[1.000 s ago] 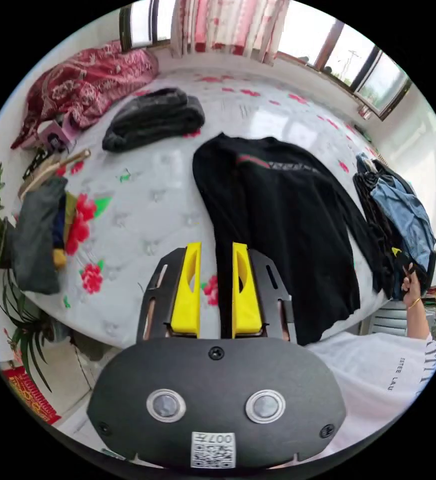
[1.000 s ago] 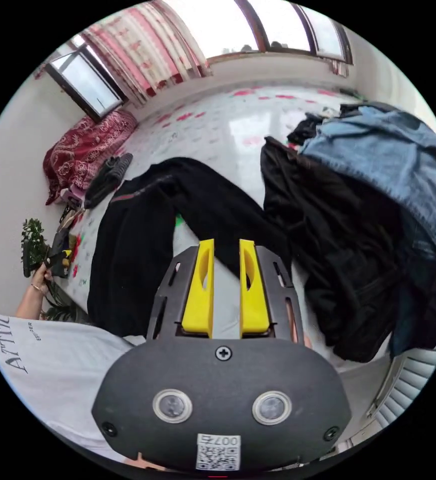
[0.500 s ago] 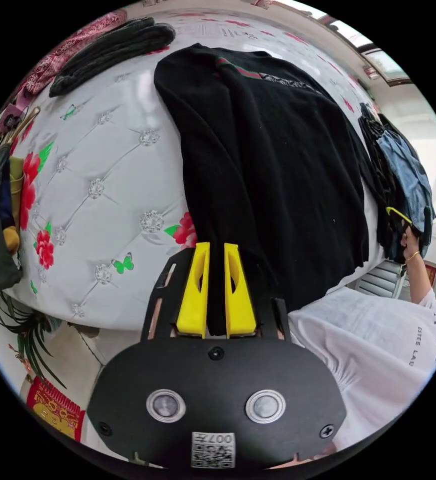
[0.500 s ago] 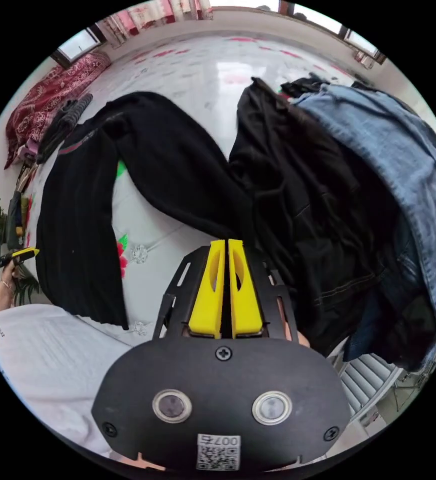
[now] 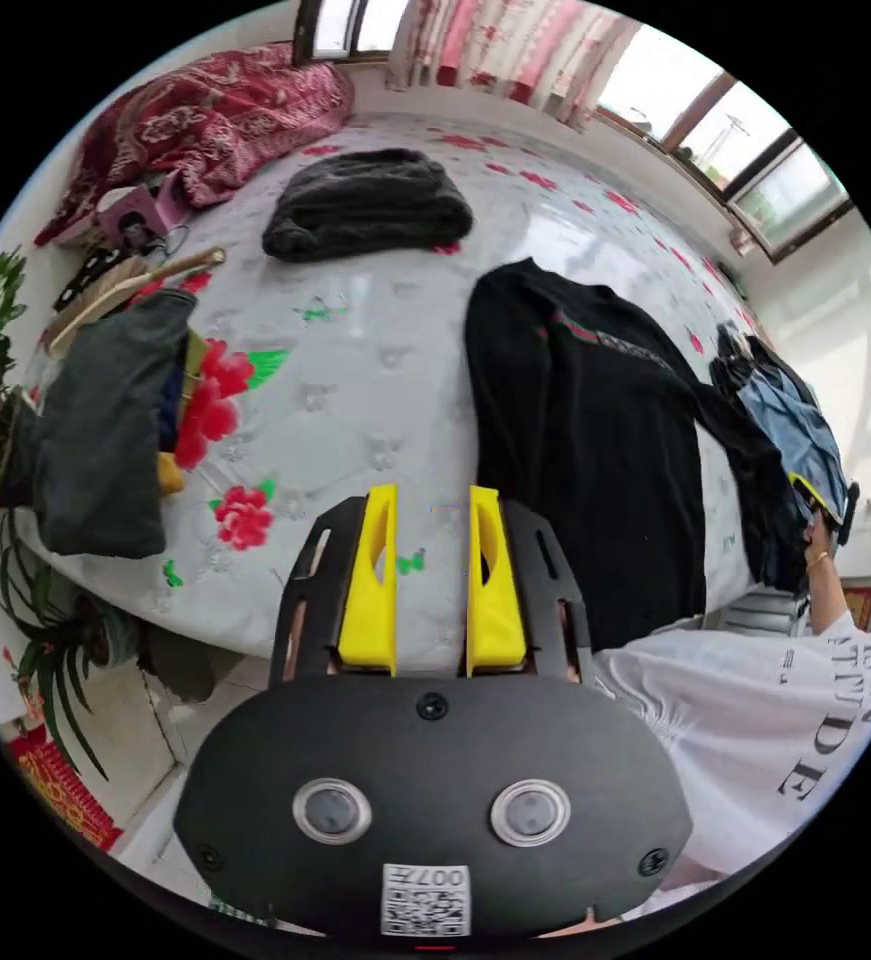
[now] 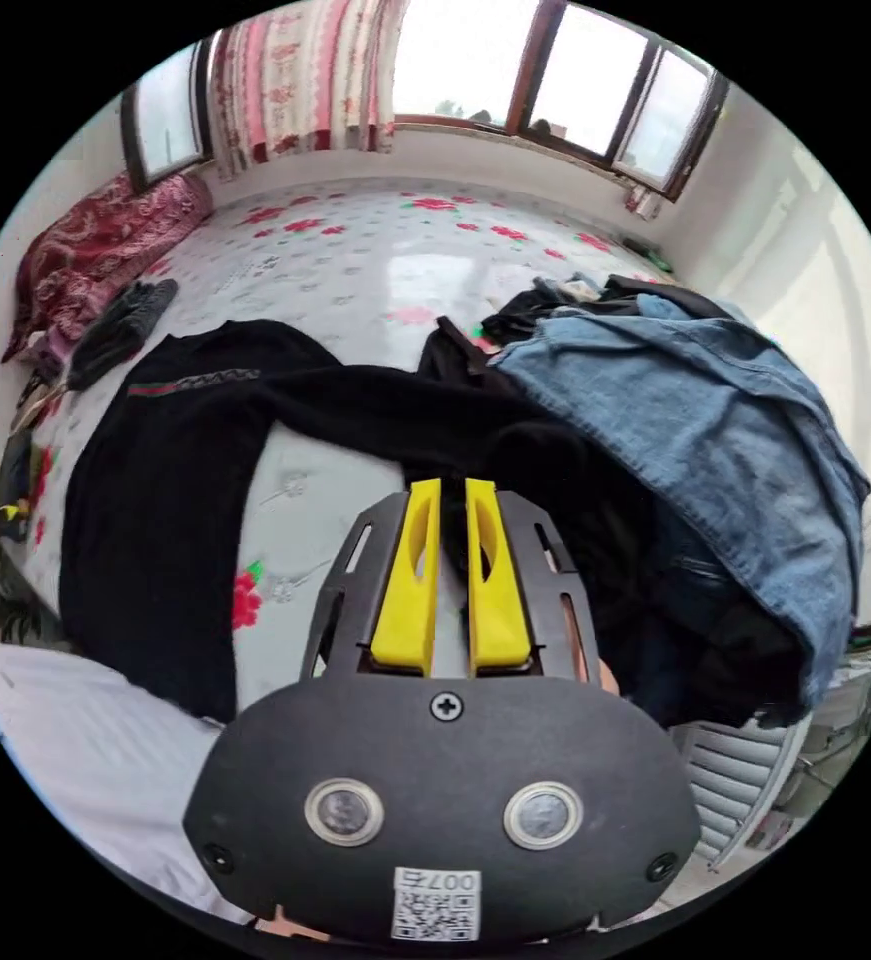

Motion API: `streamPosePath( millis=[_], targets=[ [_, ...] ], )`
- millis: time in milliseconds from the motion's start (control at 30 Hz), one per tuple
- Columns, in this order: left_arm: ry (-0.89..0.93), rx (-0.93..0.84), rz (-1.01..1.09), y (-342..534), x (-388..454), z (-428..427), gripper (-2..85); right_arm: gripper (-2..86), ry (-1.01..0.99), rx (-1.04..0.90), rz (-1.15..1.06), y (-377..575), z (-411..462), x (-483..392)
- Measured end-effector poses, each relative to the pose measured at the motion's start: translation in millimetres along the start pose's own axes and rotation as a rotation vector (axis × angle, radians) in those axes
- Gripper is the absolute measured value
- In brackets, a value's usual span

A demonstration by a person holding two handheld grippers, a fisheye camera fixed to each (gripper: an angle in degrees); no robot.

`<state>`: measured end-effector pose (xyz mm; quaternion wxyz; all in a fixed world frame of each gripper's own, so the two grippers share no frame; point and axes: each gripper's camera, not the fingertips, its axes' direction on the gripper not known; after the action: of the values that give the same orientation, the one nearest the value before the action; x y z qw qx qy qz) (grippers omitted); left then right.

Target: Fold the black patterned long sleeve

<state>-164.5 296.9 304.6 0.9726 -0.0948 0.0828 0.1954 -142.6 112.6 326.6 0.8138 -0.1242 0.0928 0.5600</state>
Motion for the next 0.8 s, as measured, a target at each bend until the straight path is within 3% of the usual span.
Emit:
streamPosePath(
  millis=[67,200,267,367,500,667,733,800],
  targets=[
    [0.022,-0.077,0.055,30,40,50,12.6,2.8,-0.279,-0.066,-0.07,41,15,-35],
    [-0.117,-0.226,0.076,72,101,137,8.2,3.3,-0.473,-0.238,-0.119,99,40,-84],
    [-0.163,-0.209,0.14,77,112,137,5.4,3.6,-0.496,-0.332,-0.108,121,52,-99],
    [-0.082,-0.235,0.214,79,97,115,4.3,4.0,-0.481,-0.413,-0.13,132,60,-106],
    [-0.135,-0.169,0.211,75,26,37,4.2,4.4,-0.404,-0.393,-0.129,131,53,-92],
    [-0.438,0.019,-0.103,53,-97,-55,5.3,4.5,-0.366,-0.414,-0.139,125,43,-75],
    [-0.53,0.012,-0.24,59,-130,-60,4.1,4.3,-0.359,-0.389,-0.134,126,32,-69],
    [-0.537,0.043,-0.188,75,-121,-56,4.8,4.2,-0.359,-0.343,-0.097,130,16,-57]
  ],
)
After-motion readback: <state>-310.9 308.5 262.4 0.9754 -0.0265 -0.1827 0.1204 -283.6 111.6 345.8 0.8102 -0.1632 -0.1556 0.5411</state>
